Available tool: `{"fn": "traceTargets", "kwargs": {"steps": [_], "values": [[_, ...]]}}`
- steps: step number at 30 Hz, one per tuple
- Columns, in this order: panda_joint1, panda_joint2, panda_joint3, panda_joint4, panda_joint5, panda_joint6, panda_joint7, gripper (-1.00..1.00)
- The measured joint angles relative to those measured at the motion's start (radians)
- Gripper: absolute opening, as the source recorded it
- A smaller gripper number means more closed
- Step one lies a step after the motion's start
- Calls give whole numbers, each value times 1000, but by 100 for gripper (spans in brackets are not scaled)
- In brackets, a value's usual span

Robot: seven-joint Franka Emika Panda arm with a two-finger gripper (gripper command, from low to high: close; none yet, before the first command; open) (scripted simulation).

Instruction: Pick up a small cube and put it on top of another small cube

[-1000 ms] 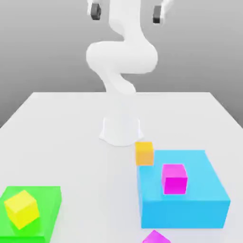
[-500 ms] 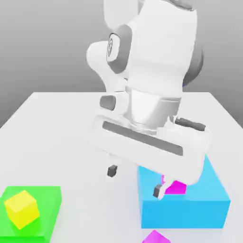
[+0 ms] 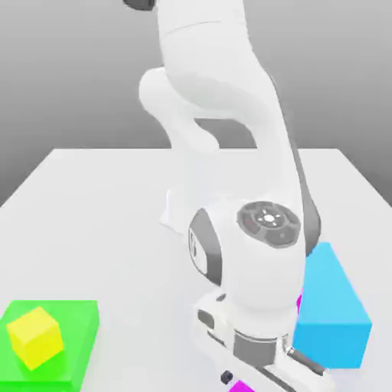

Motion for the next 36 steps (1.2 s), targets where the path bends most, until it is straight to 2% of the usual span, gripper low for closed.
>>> {"fn": "traceTargets", "kwargs": {"steps": [4,9,16,20,27,36], "values": [[1,5,-2,1,-3,4,3,-100],[-56,-135,51,-38,91,-95,-50,-100],[-73,-323,54,-163,43,-203,-161,-100],[-82,-449,62,-244,62,-255,-268,-100],[-55,-696,39,-391,187,-326,-519,-100],[107,-1023,-59,-578,358,-428,-904,-100]]}}
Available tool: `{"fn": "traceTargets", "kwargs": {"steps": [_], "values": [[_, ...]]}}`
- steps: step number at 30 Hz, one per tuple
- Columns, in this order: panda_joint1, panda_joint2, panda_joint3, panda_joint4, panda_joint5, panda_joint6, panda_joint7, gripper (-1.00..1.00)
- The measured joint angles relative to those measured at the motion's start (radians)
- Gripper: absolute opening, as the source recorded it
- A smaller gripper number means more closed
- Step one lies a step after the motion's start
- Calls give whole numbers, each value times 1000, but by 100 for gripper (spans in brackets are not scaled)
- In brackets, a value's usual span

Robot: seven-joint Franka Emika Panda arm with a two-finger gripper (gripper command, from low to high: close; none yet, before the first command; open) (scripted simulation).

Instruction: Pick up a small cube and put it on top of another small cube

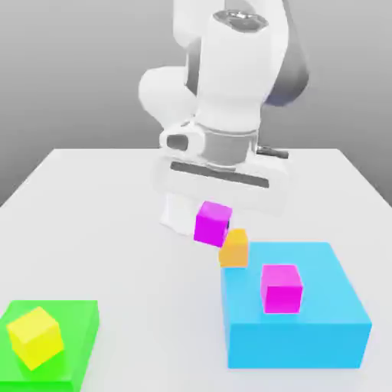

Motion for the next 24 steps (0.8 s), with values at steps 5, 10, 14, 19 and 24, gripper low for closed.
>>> {"fn": "traceTargets", "kwargs": {"steps": [5,10,14,19,24], "values": [[126,-157,-57,-97,56,-50,-209,-100],[138,-44,-48,-161,76,128,-243,-100],[138,3,-43,-178,79,193,-244,100],[137,-1,-42,-177,77,187,-243,100],[136,-141,-52,-126,68,-4,-242,100]]}}
